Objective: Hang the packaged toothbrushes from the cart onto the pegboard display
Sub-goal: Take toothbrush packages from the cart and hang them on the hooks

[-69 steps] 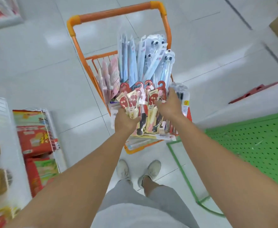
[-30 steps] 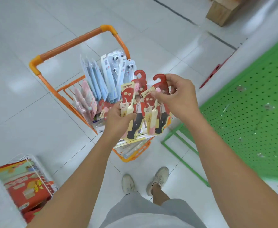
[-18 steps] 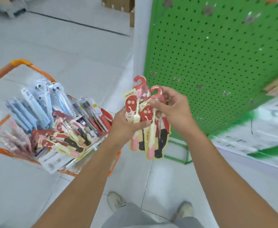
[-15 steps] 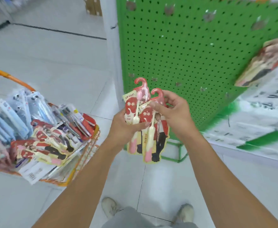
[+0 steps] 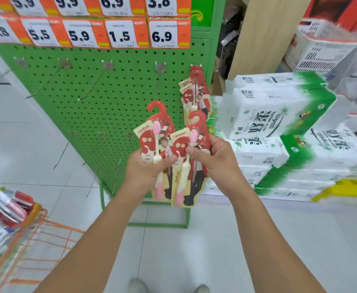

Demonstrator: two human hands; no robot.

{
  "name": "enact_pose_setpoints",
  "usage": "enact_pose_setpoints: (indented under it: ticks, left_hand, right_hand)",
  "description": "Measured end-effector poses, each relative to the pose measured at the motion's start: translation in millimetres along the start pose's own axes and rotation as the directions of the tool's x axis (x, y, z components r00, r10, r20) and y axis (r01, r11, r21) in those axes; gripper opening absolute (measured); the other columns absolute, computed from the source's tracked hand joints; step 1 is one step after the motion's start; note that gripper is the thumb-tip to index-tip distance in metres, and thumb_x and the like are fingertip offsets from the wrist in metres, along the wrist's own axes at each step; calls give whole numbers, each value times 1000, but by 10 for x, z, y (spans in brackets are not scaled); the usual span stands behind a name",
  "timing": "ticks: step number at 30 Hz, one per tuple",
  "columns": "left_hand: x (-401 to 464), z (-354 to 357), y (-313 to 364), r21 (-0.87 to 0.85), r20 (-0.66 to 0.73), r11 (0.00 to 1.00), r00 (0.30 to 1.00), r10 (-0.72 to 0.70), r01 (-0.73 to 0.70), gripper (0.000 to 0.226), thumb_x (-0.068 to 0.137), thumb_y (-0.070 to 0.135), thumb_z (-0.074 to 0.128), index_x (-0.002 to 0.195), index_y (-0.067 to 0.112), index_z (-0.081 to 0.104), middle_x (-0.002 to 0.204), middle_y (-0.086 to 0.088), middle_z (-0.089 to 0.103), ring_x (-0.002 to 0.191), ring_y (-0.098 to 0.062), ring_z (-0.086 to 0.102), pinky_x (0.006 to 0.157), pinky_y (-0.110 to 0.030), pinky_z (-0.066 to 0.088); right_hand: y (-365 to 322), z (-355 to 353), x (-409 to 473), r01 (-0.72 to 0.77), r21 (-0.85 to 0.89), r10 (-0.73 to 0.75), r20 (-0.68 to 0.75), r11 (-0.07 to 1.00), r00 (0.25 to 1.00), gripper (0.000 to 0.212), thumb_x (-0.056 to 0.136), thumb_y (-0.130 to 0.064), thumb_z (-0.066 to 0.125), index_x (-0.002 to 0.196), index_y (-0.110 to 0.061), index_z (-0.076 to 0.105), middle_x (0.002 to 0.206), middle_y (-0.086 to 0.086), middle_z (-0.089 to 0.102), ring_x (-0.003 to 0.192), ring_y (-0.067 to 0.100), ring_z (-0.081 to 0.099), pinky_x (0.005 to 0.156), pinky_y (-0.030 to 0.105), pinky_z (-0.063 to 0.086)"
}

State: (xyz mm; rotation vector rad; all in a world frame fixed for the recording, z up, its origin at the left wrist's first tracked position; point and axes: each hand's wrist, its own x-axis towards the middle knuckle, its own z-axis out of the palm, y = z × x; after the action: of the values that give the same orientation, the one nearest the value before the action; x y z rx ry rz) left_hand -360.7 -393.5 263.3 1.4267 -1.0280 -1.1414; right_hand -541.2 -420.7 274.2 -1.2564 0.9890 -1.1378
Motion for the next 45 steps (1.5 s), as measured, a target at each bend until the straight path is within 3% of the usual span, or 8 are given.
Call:
enact_pose_setpoints:
  ticks: [5, 9, 17, 25, 32, 38, 42, 45]
  left_hand:
    - [103, -81, 3, 77, -91, 996, 995, -33, 40, 26, 79, 47, 80, 91, 25, 72, 89, 1, 78, 87, -34, 74, 83, -52, 59]
    - [150, -75, 77, 69, -137, 998, 991, 0, 10, 17, 83, 39, 78, 88, 24, 73, 86, -6, 77, 85, -43, 71, 80, -61, 57]
    - [147, -160, -43, 81, -98, 995, 994, -57, 65, 25, 77, 37, 84, 83, 15, 73, 90, -28, 70, 69, -30, 60, 68, -65, 53]
    - [177, -1, 128, 1, 93, 1000, 995, 21, -21, 11, 93, 35, 65, 100, 28, 70, 96, -3, 78, 81, -22, 72, 84, -54, 57]
    - [210, 122, 219, -93, 172, 994, 983, 67, -51, 18, 97, 8, 61, 111, 2, 70, 90, 0, 78, 77, -9, 73, 62, -17, 54]
    - [298, 177, 202, -102, 183, 992, 979, 93, -75, 22, 97, 8, 61, 116, 3, 70, 98, -1, 77, 83, -6, 71, 65, -16, 54]
    - [401, 243, 173, -111, 213, 992, 973, 85, -62, 21, 97, 10, 62, 115, 5, 71, 108, -7, 77, 91, -15, 73, 72, -22, 56]
    - [447, 329, 153, -92, 237, 992, 966, 104, -84, 18, 97, 11, 63, 113, 9, 72, 102, -6, 78, 86, -16, 73, 72, -23, 56]
  right_hand:
    - [-105, -165, 172, 58, -48, -58, -3, 997, 998, 26, 90, 0, 70, 108, -19, 69, 97, -6, 78, 93, 12, 73, 83, 25, 57]
    - [-115, -204, 355, 54, -92, -53, 18, 994, 998, 27, 90, -2, 71, 106, -23, 69, 99, -5, 79, 95, 15, 75, 84, 28, 58]
    - [22, -162, 562, 40, -120, -36, 36, 992, 999, 26, 90, -6, 72, 113, -19, 69, 106, -2, 78, 102, 17, 73, 94, 31, 57]
    - [164, -210, 1157, -143, -22, 134, -224, 990, 965, 20, 79, -14, 84, 97, -10, 77, 88, 5, 79, 79, 24, 76, 74, 35, 60]
    - [209, -307, 1421, -182, 11, 171, -400, 983, 901, 20, 85, -26, 81, 88, -9, 70, 78, -1, 71, 60, 8, 67, 61, 23, 52]
    - [250, -305, 1043, -235, -53, 147, -644, 970, 751, 40, 86, -32, 79, 117, -15, 61, 115, 2, 62, 105, 21, 63, 83, 30, 54]
    - [-13, -163, 501, -78, 22, 81, -299, 997, 951, 22, 95, -36, 67, 103, -17, 70, 99, -4, 73, 94, 16, 71, 84, 33, 58]
    - [-108, -70, 340, -1, 30, 2, -40, 1000, 999, 25, 94, -28, 68, 113, -13, 71, 103, 3, 76, 94, 19, 72, 87, 37, 58]
